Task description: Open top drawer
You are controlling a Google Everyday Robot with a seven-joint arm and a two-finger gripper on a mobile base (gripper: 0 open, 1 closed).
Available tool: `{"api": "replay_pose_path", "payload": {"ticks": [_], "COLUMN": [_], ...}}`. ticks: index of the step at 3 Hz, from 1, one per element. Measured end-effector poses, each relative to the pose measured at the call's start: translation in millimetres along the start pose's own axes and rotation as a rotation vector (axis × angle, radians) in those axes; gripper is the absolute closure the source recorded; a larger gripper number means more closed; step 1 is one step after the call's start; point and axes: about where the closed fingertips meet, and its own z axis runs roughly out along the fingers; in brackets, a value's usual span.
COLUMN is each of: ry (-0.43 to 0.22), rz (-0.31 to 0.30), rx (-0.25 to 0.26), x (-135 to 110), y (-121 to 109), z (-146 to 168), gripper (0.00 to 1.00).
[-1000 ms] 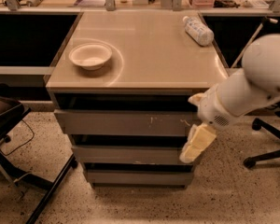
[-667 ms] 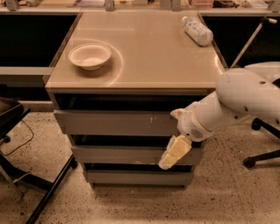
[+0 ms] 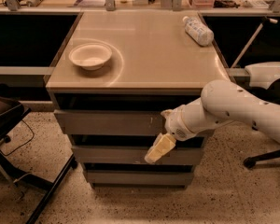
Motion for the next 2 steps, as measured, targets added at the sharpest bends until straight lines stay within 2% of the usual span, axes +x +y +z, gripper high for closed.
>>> {"api": "replay_pose_path", "payload": {"ticks": [1,2], "ry": [0.028,0.070], "rz": [0.001,0.015], "rx": [0.018,0.107], "x": [3,4], "y": [-1,-40], "z": [1,-2], "gripper": [0.00,0.00]}}
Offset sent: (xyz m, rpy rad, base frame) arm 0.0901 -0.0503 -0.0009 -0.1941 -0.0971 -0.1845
